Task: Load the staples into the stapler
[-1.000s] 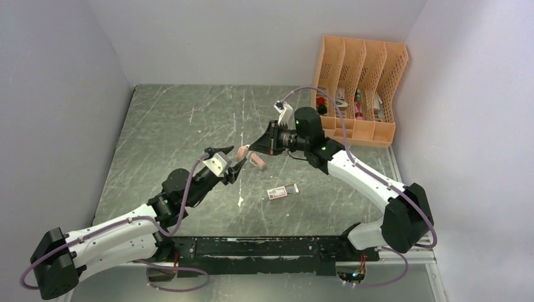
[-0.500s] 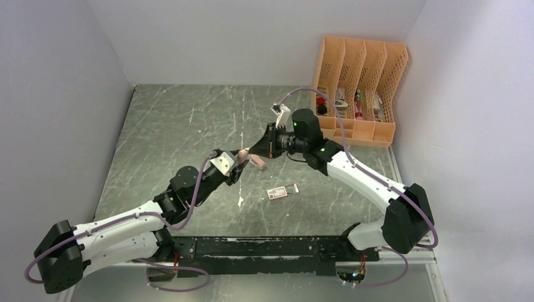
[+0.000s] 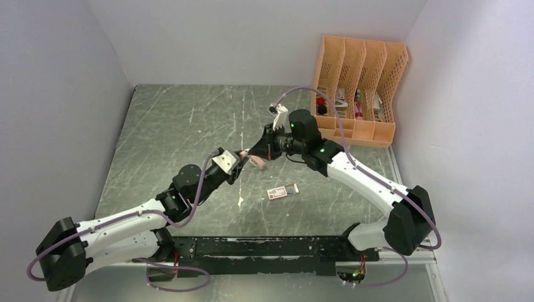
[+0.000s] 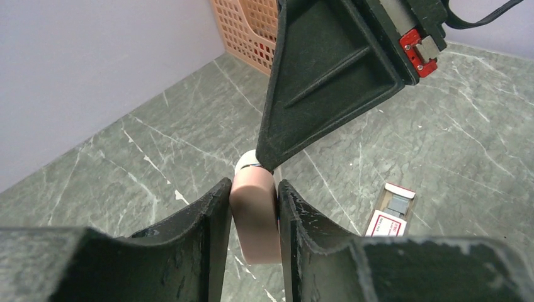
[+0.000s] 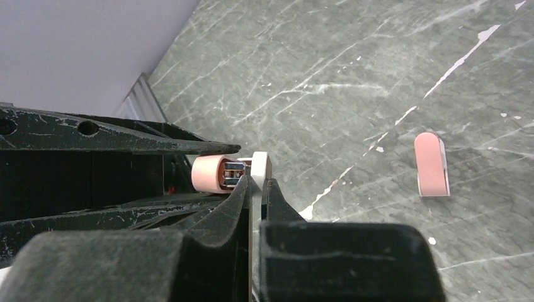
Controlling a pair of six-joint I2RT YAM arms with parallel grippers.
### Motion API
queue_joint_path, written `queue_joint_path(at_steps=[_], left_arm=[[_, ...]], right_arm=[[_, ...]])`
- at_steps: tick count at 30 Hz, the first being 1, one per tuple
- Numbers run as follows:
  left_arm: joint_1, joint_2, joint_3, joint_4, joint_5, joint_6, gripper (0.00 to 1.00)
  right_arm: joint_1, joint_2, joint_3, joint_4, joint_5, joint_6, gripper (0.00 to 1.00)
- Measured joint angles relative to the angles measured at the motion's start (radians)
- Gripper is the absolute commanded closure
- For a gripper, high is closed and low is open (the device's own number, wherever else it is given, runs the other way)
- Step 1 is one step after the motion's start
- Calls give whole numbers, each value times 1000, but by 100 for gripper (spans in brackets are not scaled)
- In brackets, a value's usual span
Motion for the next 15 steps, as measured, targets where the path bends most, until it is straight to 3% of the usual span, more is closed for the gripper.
queue_joint_path(at_steps=[5,10,15], left_arm=[[0,14,1,2,0,0,71],[2,25,6,-2,-1,-1,91],[3,30,12,-6,-11,-11,93]], right_arm=[[9,0,5,-19,23,-22,100],[14,0,5,-26,42,-34,100],[21,-1,5,-26,71,-29,100]])
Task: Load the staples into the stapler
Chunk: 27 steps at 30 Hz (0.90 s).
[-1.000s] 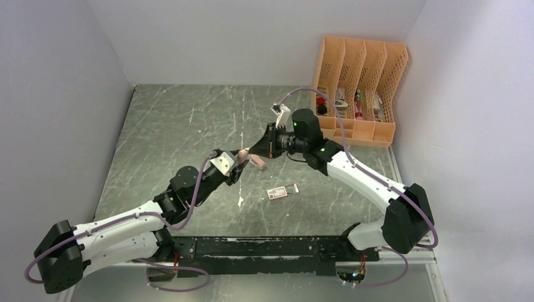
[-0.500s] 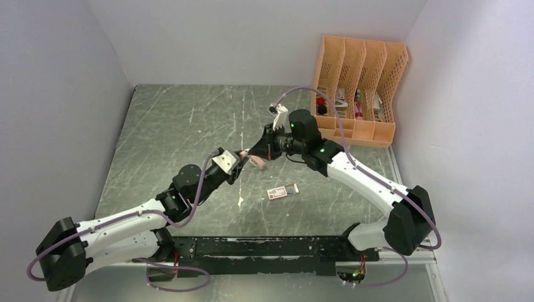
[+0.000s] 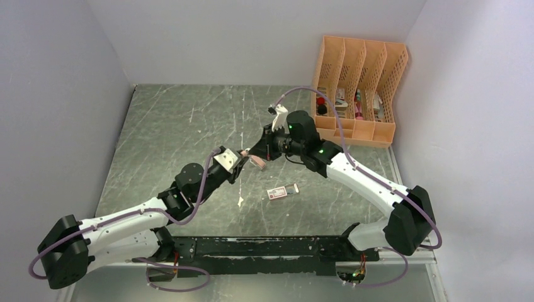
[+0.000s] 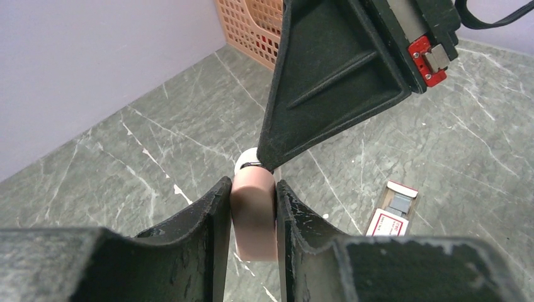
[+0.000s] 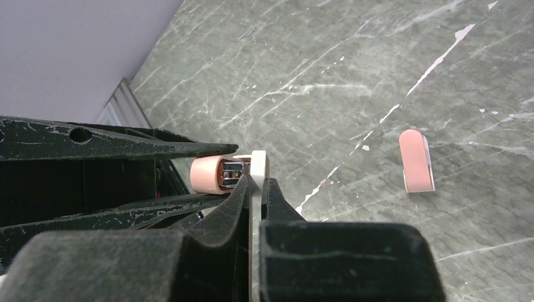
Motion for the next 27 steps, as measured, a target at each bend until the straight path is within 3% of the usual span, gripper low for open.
queue_joint_path(at_steps=[12,27], left_arm=[[0,-164,-85,42,-12,-19,93],[0,-277,-137,79,-24,-57,93]], right_arm=[[23,-11,-3,7,141,169,100],[-70,-11,-159,128,148,382,100]])
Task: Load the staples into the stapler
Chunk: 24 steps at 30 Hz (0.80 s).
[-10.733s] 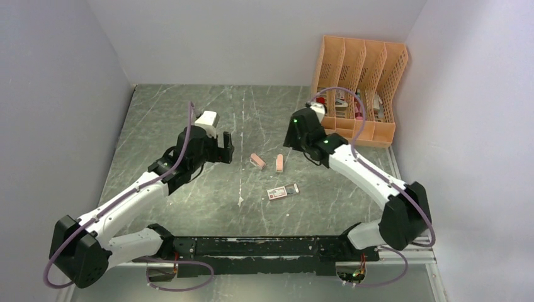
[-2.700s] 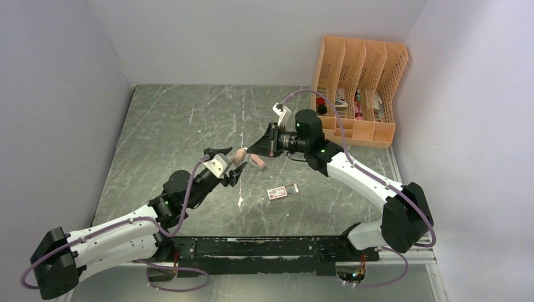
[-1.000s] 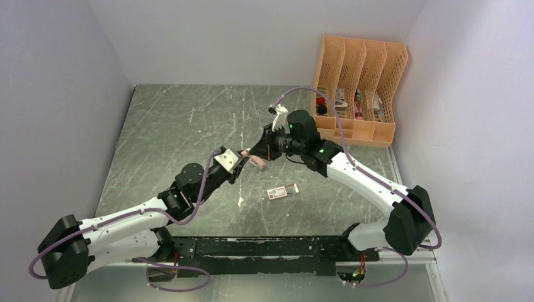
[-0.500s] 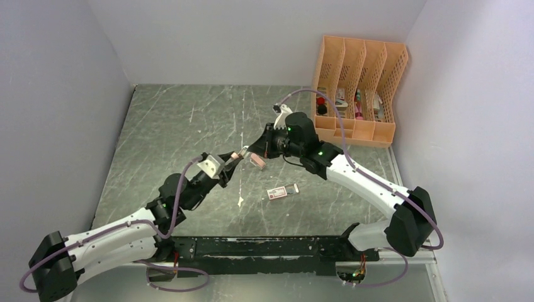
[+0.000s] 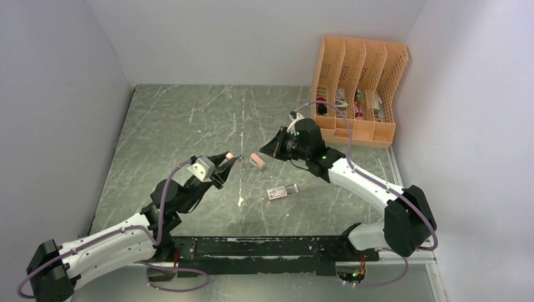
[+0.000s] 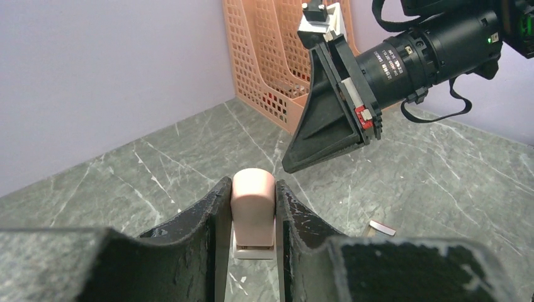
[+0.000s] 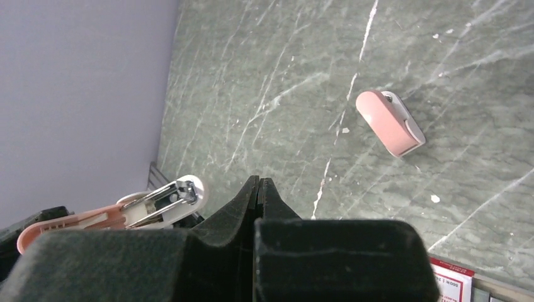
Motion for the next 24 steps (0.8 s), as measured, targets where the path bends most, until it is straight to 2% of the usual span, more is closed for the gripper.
queue_joint_path(at_steps=[8,14,17,24], left_arm=[[0,-44,-37,-14,-11,-23,93],[0,-71,-52,-16,2,-22,93],[0,-74,-60,-15,50,-20,93],[0,-95,-85,1,269,43,93]], right_arm=[[-26,0,-29,87,-64,57,100],[-25,0,-24,80,-67,26,100],[-25,-1,-10,44,-43,-15,100],[-30,-32,21,-45,34,-126,100]])
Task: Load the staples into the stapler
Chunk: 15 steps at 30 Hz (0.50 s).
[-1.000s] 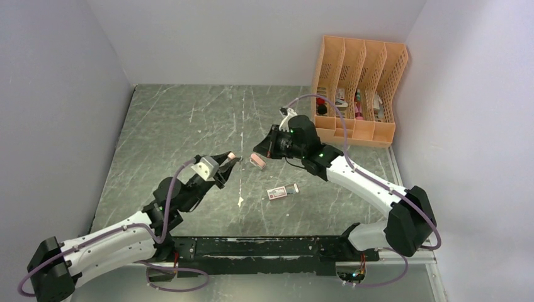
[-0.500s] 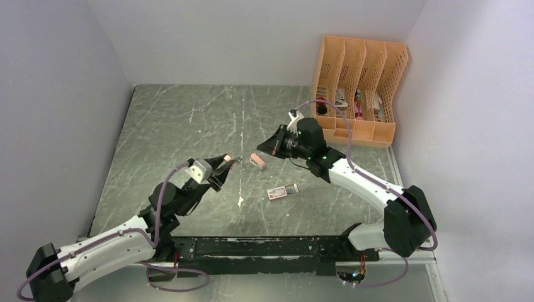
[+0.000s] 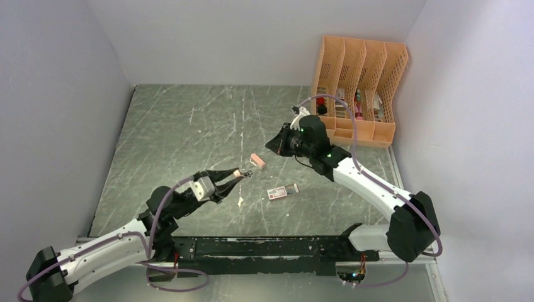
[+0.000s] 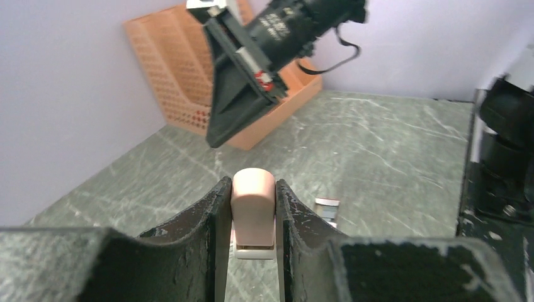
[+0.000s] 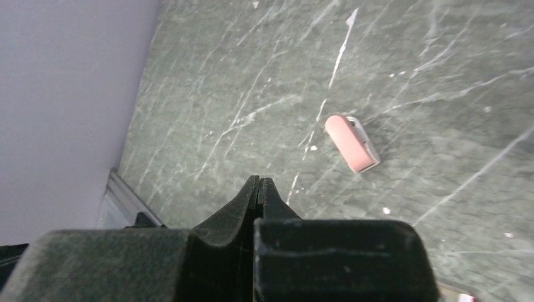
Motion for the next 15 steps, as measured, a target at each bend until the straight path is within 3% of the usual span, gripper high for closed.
queue_joint_path(at_steps=[8,15], left_arm=[[0,-43,-29,91,396,125,93],[0,80,32,220,721,141,93]], right_arm=[[-50,-61,2,-51,59,-85,100],[-103,-89,-3,-57,57,-112,100]])
